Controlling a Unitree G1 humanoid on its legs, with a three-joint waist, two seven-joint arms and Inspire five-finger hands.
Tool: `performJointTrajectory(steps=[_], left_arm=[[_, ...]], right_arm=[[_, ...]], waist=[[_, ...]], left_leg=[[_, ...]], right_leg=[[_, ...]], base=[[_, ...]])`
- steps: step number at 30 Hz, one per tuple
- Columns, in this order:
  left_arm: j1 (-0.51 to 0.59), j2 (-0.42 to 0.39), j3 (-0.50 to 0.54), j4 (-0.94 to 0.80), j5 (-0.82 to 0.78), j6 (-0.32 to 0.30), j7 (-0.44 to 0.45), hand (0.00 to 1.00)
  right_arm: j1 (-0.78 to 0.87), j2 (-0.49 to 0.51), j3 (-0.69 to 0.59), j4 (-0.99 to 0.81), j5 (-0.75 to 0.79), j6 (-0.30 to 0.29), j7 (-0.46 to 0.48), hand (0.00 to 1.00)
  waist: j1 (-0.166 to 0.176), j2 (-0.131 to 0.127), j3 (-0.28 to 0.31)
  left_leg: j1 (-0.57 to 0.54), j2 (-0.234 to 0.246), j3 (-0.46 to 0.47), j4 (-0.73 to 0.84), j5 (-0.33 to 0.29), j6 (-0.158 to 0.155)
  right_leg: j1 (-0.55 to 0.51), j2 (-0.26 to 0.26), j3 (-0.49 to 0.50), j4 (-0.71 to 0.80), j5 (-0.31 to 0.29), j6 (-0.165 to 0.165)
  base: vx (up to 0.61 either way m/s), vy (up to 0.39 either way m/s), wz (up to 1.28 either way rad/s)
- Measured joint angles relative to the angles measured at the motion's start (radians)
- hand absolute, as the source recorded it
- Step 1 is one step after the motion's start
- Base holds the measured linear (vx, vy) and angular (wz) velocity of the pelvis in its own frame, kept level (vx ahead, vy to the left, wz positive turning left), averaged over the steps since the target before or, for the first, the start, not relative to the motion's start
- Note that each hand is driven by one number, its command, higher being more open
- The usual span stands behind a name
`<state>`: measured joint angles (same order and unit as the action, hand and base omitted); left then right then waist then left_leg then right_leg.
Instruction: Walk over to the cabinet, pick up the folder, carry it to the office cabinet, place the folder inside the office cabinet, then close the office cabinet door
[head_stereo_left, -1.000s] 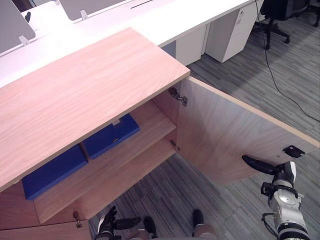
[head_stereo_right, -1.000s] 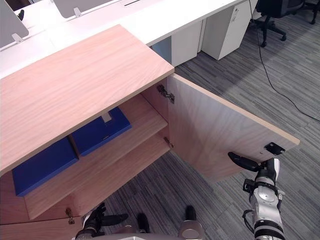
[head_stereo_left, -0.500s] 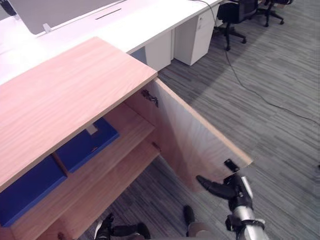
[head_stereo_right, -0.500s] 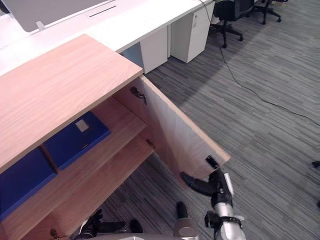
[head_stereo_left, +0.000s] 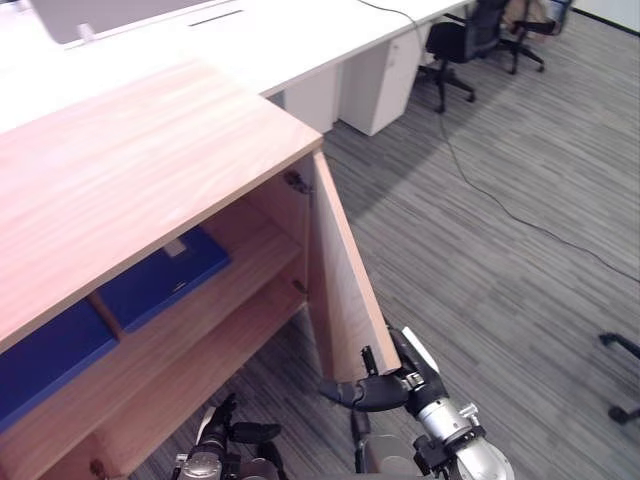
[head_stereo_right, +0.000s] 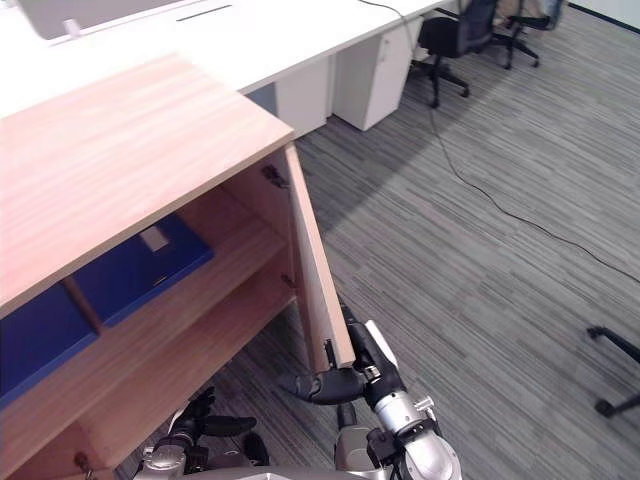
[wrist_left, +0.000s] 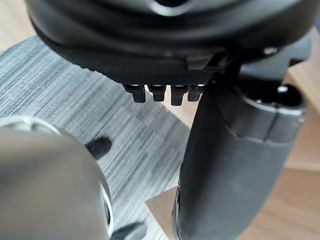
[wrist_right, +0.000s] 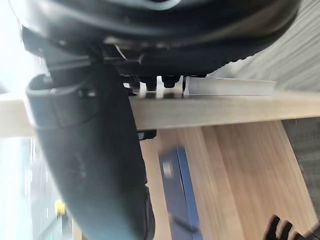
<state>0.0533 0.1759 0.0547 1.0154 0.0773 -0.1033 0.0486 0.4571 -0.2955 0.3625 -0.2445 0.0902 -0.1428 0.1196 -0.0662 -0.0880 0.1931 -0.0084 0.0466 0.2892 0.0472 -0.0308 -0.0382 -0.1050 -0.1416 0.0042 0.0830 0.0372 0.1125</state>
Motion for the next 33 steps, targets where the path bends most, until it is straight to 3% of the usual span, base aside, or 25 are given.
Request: performJointTrajectory(steps=[2, 6, 10, 16, 29, 33], left_arm=[[0.0, 0.005, 0.02, 0.005, 0.0, 0.003, 0.005, 1.0], [-0.001, 0.004, 0.044, 0.005, -0.019, 0.004, 0.021, 1.0], [0.038, -0.017, 0.091, 0.009, -0.039, 0.009, 0.033, 1.0], [0.079, -0.056, 0.134, -0.031, -0.079, 0.001, 0.039, 1.0], [0.12, -0.06, 0.136, -0.063, -0.099, 0.01, 0.039, 1.0], [0.118, -0.061, 0.134, -0.076, -0.098, 0.012, 0.037, 1.0]], right_arm=[[-0.066, -0.001, 0.022, 0.067, -0.01, -0.024, -0.018, 1.0], [-0.282, 0.027, 0.037, 0.281, -0.017, -0.026, -0.059, 1.0], [-0.492, 0.097, -0.014, 0.505, -0.028, 0.023, -0.113, 1.0], [-0.717, 0.115, -0.094, 0.757, -0.042, 0.033, -0.182, 1.0], [-0.713, 0.126, -0.179, 0.847, -0.04, 0.055, -0.225, 1.0], [-0.686, 0.127, -0.183, 0.884, -0.052, 0.06, -0.196, 1.0]], waist=[[0.004, 0.0, 0.0], [0.064, 0.007, 0.004], [0.125, 0.023, 0.013], [0.168, 0.051, 0.02], [0.17, 0.051, 0.019], [0.171, 0.051, 0.019]], left_leg=[[-0.014, -0.008, -0.051, -0.038, 0.03, 0.002], [-0.038, -0.019, -0.164, -0.142, 0.096, 0.007], [-0.069, -0.024, -0.245, -0.142, 0.101, 0.008], [-0.102, -0.038, -0.31, -0.142, 0.107, 0.005], [-0.06, -0.065, -0.329, -0.136, 0.15, 0.022], [-0.044, -0.07, -0.334, -0.121, 0.12, 0.024]], right_leg=[[-0.001, -0.001, -0.035, -0.018, -0.006, 0.004], [0.0, 0.003, -0.122, -0.054, -0.007, 0.006], [0.02, 0.002, -0.18, -0.065, -0.007, 0.006], [0.037, -0.003, -0.214, -0.087, -0.008, 0.006], [0.11, -0.014, -0.232, -0.095, -0.026, 0.009], [0.119, -0.024, -0.234, -0.051, -0.056, 0.01]], base=[[-0.06, -0.021, 0.54], [-0.08, -0.026, 0.73], [-0.06, -0.012, 0.74], [0.01, 0.01, 0.49], [0.12, 0.002, 0.09], [0.17, -0.01, 0.11]])
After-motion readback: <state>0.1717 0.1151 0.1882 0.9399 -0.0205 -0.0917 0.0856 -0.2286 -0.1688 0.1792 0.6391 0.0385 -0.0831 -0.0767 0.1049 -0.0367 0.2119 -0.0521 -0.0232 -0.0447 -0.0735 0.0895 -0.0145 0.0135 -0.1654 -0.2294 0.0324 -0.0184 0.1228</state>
